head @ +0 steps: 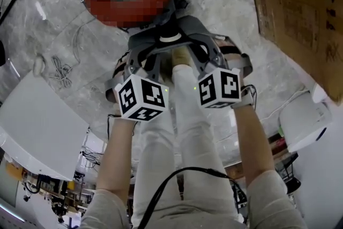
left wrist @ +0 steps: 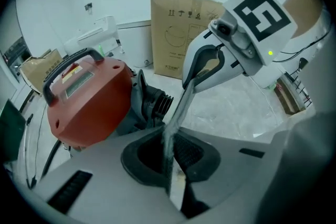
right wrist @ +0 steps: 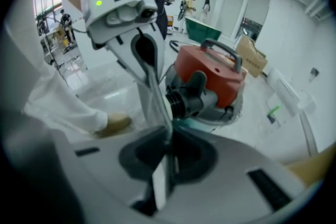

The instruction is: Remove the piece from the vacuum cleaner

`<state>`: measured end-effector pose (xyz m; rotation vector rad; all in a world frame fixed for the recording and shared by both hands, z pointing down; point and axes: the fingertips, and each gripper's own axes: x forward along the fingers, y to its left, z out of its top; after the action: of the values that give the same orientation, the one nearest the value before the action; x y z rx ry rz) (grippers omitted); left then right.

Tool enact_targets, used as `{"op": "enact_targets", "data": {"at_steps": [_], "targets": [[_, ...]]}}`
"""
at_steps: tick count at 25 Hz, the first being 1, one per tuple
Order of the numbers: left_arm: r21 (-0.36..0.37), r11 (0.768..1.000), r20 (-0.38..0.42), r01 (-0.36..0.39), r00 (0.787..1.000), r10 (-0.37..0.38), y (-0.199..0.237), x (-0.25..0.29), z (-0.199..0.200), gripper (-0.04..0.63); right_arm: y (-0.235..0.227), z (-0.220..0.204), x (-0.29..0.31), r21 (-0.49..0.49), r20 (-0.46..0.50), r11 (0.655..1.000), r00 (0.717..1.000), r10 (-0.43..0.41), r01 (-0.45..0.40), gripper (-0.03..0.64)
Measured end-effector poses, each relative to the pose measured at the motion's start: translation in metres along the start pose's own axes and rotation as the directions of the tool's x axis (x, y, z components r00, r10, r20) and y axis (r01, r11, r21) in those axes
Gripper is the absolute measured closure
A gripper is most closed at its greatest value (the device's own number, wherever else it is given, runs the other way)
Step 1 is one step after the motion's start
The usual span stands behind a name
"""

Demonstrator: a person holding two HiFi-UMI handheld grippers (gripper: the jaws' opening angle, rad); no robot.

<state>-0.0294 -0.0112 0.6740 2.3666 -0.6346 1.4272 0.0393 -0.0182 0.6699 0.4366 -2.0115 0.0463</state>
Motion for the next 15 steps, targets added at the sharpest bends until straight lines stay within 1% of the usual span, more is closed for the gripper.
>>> {"op": "enact_targets", "data": {"at_steps": [3, 9, 12, 15], "targets": [[-0.014, 1.0, -0.013, 0.002, 1.0, -0.002, 0.001, 0.007, -0.006, 0.557, 0.001, 0.007, -0.006, -0.06, -0.019, 0.998, 1.0, -0.013, 0.012, 0.581], [-0.042, 0.999, -0.052, 0.029, 0.998, -0.031, 0.002, 0.021, -0.022, 0.56, 0.009, 0.02, -0.011, -0.158, -0.032, 0.987, 0.999, -0.032, 0.027, 0.583], [-0.054, 0.998, -0.051, 0.034, 0.998, -0.037, 0.0, 0.023, -0.022, 0.56, 0.008, 0.019, -0.01, -0.151, -0.034, 0.988, 0.999, -0.034, 0.029, 0.583], [-0.051, 0.998, -0.055, 0.038, 0.998, -0.041, -0.003, 0.017, -0.017, 0.561, 0.004, 0.013, -0.008, -0.101, -0.037, 0.994, 0.999, -0.037, 0.034, 0.583]]}}
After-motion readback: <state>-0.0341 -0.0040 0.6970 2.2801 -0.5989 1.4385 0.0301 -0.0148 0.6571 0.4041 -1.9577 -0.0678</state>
